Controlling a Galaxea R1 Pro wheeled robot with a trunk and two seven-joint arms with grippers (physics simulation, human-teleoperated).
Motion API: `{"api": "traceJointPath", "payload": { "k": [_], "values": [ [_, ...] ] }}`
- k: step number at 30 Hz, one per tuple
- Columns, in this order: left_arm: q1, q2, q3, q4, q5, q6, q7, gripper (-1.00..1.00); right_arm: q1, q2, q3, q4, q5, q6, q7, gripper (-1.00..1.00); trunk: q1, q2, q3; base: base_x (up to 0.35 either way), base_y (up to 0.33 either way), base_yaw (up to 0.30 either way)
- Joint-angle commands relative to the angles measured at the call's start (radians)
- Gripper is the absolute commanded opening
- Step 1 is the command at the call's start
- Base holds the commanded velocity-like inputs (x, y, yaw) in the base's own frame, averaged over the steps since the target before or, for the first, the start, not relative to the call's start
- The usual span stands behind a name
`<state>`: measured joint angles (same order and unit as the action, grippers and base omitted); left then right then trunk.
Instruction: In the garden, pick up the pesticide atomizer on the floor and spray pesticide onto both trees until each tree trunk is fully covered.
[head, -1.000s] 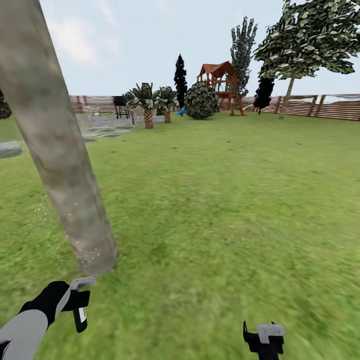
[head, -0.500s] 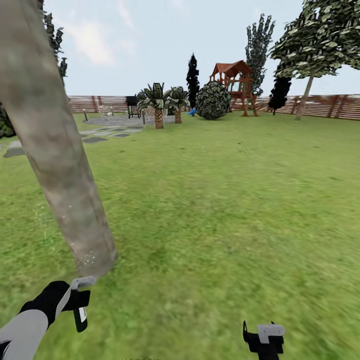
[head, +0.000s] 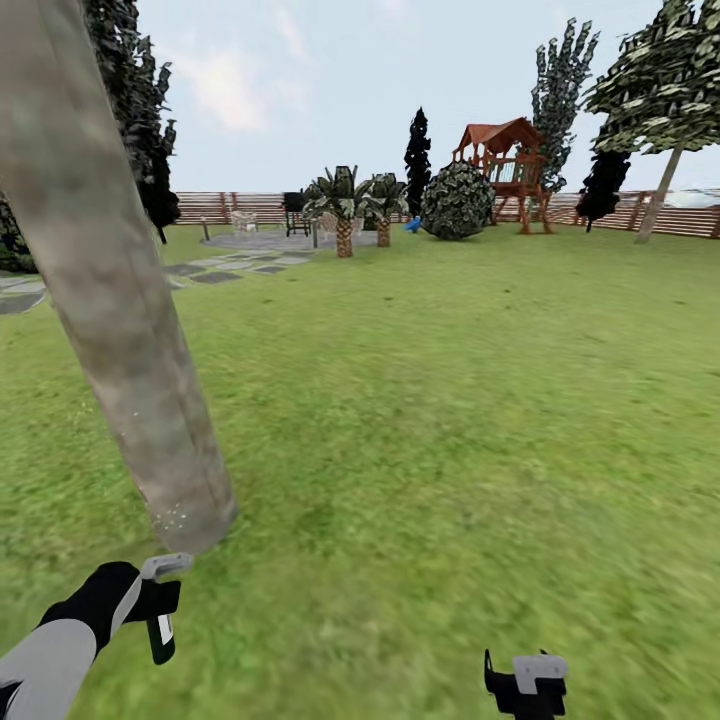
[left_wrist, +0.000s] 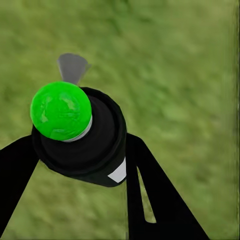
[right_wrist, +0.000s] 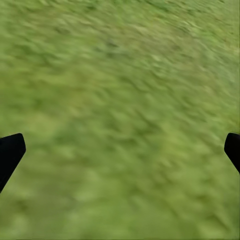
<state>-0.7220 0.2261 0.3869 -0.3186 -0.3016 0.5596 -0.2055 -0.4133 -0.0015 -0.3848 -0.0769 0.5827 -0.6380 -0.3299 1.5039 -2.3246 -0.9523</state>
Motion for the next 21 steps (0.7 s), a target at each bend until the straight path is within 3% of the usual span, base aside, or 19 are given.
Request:
{"api": "traceJointPath", "payload": {
  "k": [1,9,21],
  "values": [
    [-0.001,-0.001,0.007,-0.002,-0.010,0.005,-0.008,-1.00,-0.001,0.000,-0.005,0.004,0.011,-0.002,-0.006,1.00,0.000,0.000,-0.001,0.217,-0.220,0.003],
    [-0.001,0.000,0.007,-0.002,-0.011,0.005,-0.008,-1.00,-0.001,-0.001,-0.005,0.008,0.010,-0.003,-0.006,1.00,0.000,0.000,-0.001,0.193,-0.231,0.025],
    [-0.001,0.001,0.007,-0.002,-0.010,0.005,-0.008,-1.00,-0.001,0.000,-0.005,0.008,0.009,-0.003,-0.007,1.00,0.000,0.000,-0.001,0.106,-0.266,0.268]
  ]
}}
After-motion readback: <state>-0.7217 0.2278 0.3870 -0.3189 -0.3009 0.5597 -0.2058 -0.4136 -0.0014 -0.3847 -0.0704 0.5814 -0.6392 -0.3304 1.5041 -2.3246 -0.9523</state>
